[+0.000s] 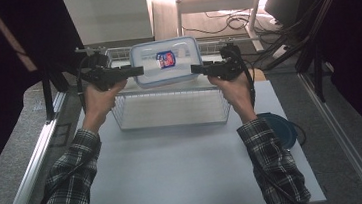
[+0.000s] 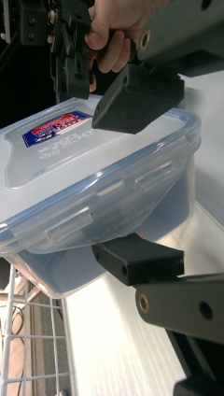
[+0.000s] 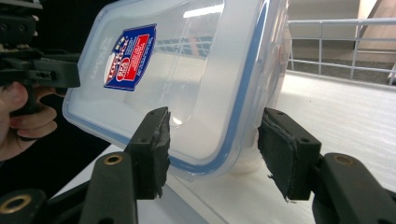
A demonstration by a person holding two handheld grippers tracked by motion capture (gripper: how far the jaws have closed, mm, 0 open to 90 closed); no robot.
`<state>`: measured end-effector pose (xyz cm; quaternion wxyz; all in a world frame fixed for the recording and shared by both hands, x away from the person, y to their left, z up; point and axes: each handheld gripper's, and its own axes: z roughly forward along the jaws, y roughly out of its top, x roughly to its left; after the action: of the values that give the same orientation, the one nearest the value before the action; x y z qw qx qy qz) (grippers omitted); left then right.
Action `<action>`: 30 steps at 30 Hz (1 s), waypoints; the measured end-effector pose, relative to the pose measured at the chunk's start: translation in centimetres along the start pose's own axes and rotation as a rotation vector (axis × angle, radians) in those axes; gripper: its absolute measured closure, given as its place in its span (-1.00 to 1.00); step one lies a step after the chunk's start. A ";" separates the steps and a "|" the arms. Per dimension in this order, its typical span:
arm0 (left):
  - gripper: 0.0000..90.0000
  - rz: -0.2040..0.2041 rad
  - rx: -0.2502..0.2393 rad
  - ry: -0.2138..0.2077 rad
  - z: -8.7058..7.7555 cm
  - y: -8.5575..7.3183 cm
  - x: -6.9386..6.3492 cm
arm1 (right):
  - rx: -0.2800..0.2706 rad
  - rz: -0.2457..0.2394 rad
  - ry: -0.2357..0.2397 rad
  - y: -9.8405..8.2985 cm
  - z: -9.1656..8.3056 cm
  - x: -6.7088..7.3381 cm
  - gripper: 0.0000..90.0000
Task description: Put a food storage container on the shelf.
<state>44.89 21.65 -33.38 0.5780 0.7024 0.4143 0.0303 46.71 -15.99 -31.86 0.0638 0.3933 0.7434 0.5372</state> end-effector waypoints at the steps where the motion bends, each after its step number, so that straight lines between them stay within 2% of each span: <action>1: -0.21 0.009 0.000 0.015 -0.1 0.1 0.0 | 0.002 0.000 -0.002 0.0 0.0 0.0 0.01; 5: -0.24 0.012 -0.010 0.054 -0.1 0.2 -0.1 | 0.002 -0.017 -0.021 0.0 -0.2 0.3 0.06; 8: -0.24 0.052 -0.023 0.149 -0.3 0.2 -0.6 | -0.012 0.001 -0.015 0.0 -0.2 0.3 0.04; 10: -0.19 0.057 -0.019 0.141 -0.2 0.2 -0.6 | -0.043 -0.004 -0.032 0.1 -0.3 0.2 0.14; 12: -0.11 0.051 -0.016 0.107 -0.1 0.1 -0.5 | -0.050 0.000 -0.041 0.3 -0.4 0.3 0.13; 15: -0.02 0.035 -0.025 0.118 0.0 0.2 -0.5 | -0.051 -0.008 -0.069 0.5 -0.3 0.6 0.16; 18: 0.02 0.027 -0.024 0.108 -0.1 0.2 -0.4 | -0.040 -0.024 -0.090 0.7 -0.4 0.9 0.17; 24: 0.03 0.001 -0.037 0.092 -0.5 -0.4 -0.6 | -0.027 -0.040 -0.085 0.6 -0.7 1.2 0.18; 30: 0.03 -0.026 -0.044 0.072 -0.6 -0.7 -0.7 | -0.024 -0.033 -0.075 0.6 -0.8 1.0 0.19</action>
<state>43.70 21.68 -33.48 0.5783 0.6825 0.4432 0.0573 45.89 -15.88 -30.66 0.1051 0.3999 0.7404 0.5299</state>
